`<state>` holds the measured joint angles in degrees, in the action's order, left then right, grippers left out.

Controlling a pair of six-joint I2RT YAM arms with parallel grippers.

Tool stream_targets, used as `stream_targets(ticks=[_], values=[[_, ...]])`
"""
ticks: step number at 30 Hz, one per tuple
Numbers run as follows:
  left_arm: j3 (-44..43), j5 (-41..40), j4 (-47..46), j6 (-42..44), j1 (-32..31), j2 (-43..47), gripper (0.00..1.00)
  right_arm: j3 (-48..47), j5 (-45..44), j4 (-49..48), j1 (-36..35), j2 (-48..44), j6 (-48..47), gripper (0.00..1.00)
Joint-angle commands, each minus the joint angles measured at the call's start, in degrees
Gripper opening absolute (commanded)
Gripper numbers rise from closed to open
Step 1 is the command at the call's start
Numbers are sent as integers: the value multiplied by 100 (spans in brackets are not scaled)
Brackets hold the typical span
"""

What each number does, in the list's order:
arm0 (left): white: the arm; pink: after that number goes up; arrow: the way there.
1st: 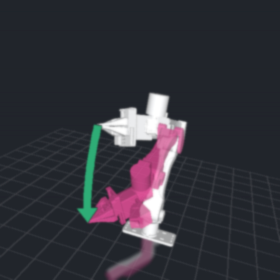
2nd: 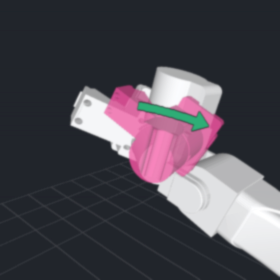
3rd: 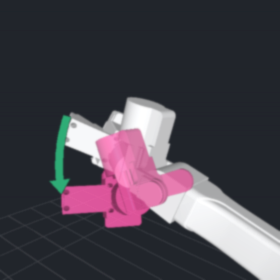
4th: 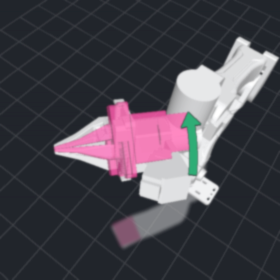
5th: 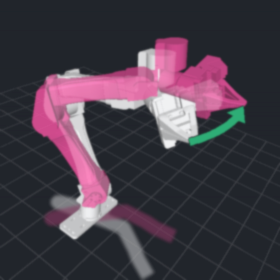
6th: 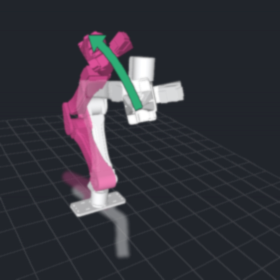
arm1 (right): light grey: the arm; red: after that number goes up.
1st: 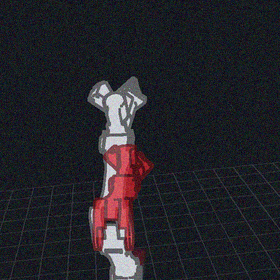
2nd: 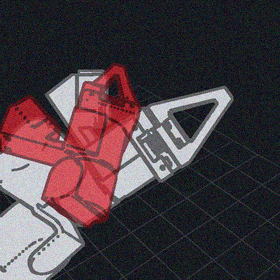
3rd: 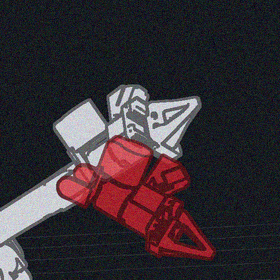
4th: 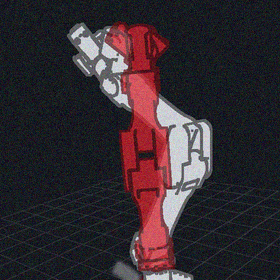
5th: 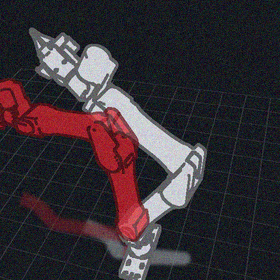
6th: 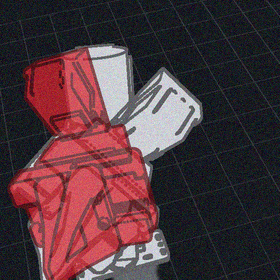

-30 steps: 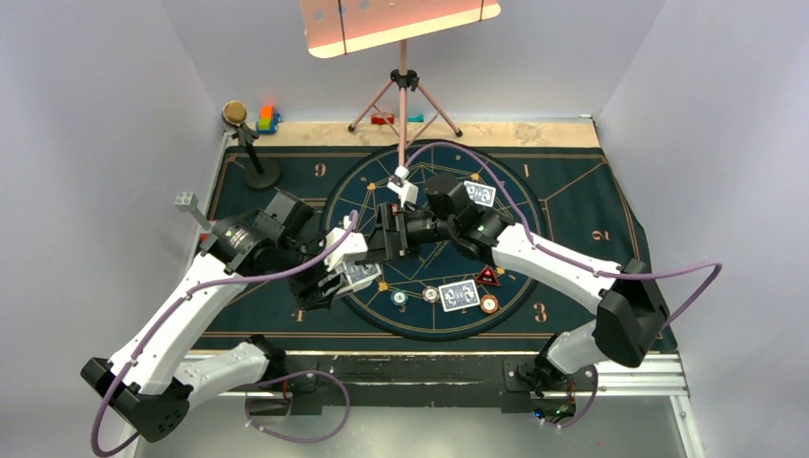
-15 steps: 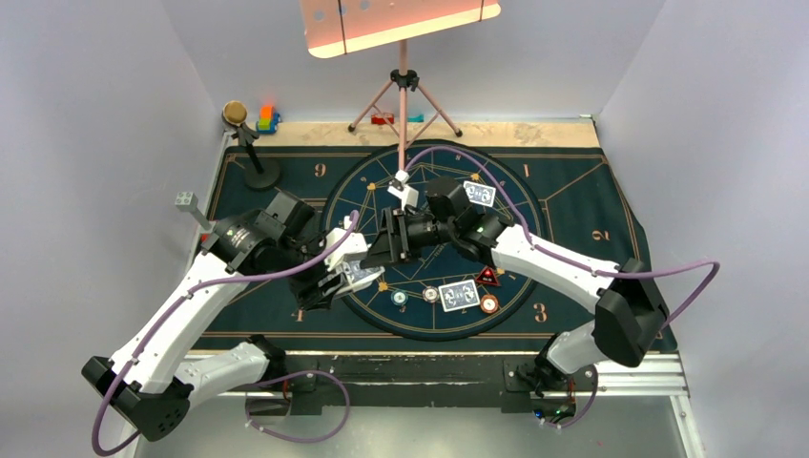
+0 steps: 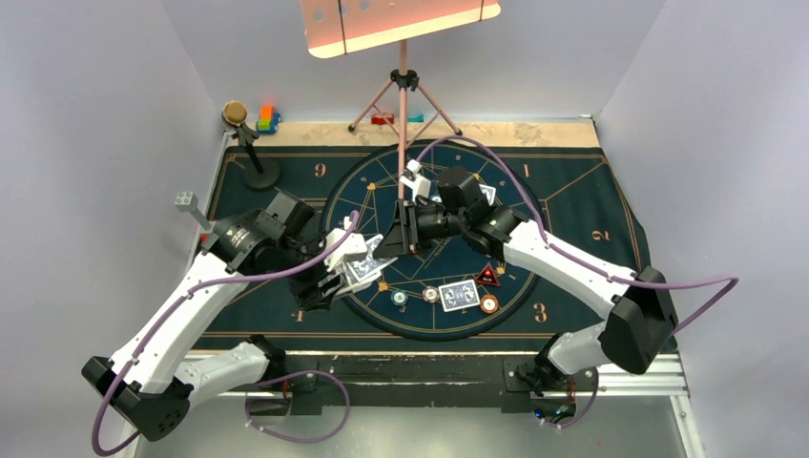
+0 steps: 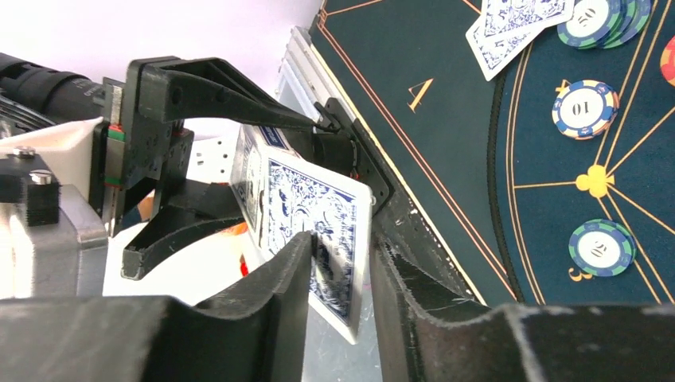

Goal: Distribute texas hold em gaming equipment

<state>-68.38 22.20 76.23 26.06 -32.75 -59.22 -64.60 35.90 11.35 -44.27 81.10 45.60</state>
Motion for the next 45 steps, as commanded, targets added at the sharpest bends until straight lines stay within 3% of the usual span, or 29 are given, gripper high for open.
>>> stream_targets(ticks=[1,8,15,19,24,32,39,45], values=[[-247,189,-88,13,23,111,0,-287,-272,314,97,-270,-249,31],[-230,184,-90,14,26,121,0,-378,-358,503,358,-488,-289,15],[-202,162,-87,27,24,121,0,-367,-226,688,1172,-782,-264,0],[-211,158,-90,31,26,121,0,-578,-470,1169,1833,-664,-546,0],[-189,170,-90,30,29,130,0,-522,-651,877,2651,-281,-591,0],[-167,145,-62,74,27,145,0,-1044,-1531,554,3660,1447,-845,0],[-167,145,-46,70,31,167,0,-1759,-1786,231,3976,2753,-777,0],[-191,180,-30,63,27,127,0,-2224,-2558,607,3976,3263,-866,0]])
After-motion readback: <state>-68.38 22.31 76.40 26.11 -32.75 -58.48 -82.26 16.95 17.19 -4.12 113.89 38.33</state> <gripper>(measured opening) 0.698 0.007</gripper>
